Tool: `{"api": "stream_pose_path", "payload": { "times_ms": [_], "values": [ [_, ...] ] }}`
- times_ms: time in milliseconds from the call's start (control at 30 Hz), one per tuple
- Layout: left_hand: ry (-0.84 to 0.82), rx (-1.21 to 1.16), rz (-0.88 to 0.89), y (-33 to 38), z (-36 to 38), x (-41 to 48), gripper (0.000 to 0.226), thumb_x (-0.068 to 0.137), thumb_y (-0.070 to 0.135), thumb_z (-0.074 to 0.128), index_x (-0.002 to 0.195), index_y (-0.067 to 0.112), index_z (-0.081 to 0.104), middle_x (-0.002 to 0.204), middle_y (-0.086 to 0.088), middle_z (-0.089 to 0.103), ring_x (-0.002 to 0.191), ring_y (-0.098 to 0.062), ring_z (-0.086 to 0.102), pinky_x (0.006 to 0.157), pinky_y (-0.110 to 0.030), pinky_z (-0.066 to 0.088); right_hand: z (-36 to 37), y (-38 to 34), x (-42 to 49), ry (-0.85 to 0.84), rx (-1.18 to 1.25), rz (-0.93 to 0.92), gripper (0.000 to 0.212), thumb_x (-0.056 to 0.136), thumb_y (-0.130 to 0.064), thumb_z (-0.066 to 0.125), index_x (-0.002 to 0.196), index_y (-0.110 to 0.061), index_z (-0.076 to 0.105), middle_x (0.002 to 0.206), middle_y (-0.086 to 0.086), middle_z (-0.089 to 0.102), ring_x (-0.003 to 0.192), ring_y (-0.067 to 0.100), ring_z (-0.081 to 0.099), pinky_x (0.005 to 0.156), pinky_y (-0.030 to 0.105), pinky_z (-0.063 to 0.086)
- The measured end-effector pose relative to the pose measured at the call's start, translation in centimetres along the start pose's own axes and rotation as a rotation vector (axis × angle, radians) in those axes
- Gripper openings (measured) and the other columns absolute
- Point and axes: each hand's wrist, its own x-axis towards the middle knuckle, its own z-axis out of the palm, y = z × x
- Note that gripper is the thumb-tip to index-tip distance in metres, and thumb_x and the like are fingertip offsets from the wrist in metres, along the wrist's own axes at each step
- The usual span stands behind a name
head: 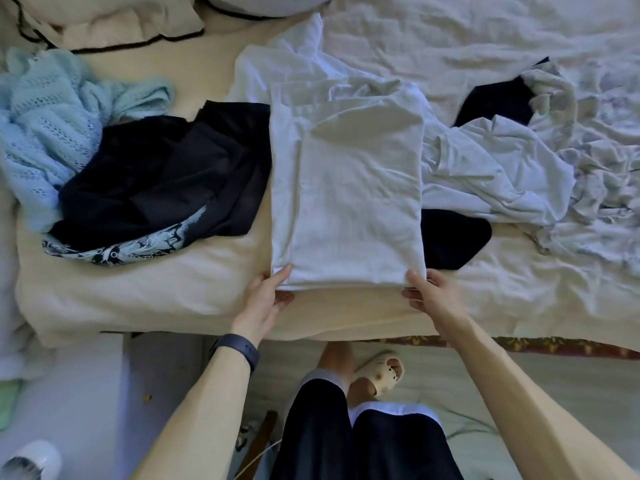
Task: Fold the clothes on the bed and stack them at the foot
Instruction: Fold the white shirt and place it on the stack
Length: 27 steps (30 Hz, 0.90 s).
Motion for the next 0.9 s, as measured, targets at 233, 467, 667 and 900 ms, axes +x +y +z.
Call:
{"api": "stream_pose_path", "payload": {
  "times_ms": [233,467,667,900],
  "values": [
    [0.133,-0.057,0.151,-3.1,-0.5,-6.5,0.026,0.091,0.005,0.071,0.113,0.012,0.058,0.114,-0.013,0.067,0.09,-0.022,0.068,0.067,-0.03,0.055,-1.5,1.5,-5.4,0.081,0.078,-0.094,0.015,0.1,-0.03,0.061,0.103,-0.018,0.069,0.092,0.0,0.072,0.072,0.007,0.072,0.063,0.023,0.054],
    [0.202,0.022,0.079,-11.1,-2.5,-13.2,0.03,0.091,-0.003,0.067,0.103,0.022,0.055,0.115,-0.015,0.065,0.098,-0.028,0.069,0.072,-0.033,0.058,-4.5,9.3,-12.7,0.135,0.042,0.056,0.012,0.098,-0.023,0.065,0.098,-0.011,0.067,0.092,0.009,0.072,0.071,0.013,0.07,0.062,0.028,0.052],
    [0.069,0.229,0.051,-14.7,-4.0,-16.1,0.06,0.093,-0.006,0.057,0.128,0.041,0.048,0.107,-0.011,0.064,0.086,-0.023,0.07,0.065,-0.03,0.06,-6.0,12.5,-15.9,0.182,0.047,0.091,0.03,0.096,-0.017,0.065,0.121,-0.023,0.049,0.1,0.011,0.07,0.071,0.017,0.073,0.063,0.03,0.055],
    [-0.121,0.684,0.345,-9.3,-3.9,-16.5,0.036,0.094,0.012,0.06,0.105,0.045,0.067,0.117,0.009,0.07,0.083,-0.008,0.073,0.083,-0.028,0.054,-8.4,7.1,-14.9,-0.005,0.103,-0.031,0.021,0.091,-0.004,0.065,0.106,-0.016,0.073,0.092,0.009,0.076,0.077,0.017,0.075,0.063,0.023,0.056]
  ]
}}
